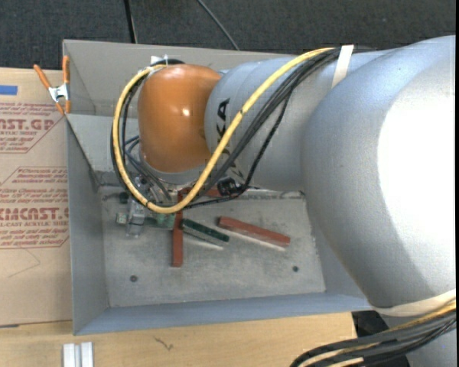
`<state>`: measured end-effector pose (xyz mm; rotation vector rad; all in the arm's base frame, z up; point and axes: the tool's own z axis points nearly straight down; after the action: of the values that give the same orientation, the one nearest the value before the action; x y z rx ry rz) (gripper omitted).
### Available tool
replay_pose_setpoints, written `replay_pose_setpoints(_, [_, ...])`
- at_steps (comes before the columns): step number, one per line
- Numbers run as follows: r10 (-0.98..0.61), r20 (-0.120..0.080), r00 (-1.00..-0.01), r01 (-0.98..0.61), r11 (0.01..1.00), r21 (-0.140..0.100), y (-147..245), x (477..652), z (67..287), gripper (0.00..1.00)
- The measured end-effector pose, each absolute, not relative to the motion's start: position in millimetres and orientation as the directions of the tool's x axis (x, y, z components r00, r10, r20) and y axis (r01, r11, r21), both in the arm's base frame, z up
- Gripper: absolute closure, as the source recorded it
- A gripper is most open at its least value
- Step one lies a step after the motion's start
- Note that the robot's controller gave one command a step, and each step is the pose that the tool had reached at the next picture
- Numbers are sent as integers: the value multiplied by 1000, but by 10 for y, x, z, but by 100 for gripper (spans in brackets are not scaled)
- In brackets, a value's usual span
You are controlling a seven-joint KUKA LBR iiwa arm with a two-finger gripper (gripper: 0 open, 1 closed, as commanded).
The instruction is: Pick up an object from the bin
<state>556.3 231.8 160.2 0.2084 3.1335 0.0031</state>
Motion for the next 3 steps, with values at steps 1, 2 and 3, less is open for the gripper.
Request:
replay_pose_setpoints(1, [132, 7, -991, 132, 991, -2, 2149, 5300, 1967, 100])
replay_pose_setpoints(2, [143, -2, -990, 143, 990, 2, 2229, 5626, 2756, 100])
replay_pose_setpoints(3, [137, -5, -991, 137, 991, 2, 2224, 5301, 2402, 100])
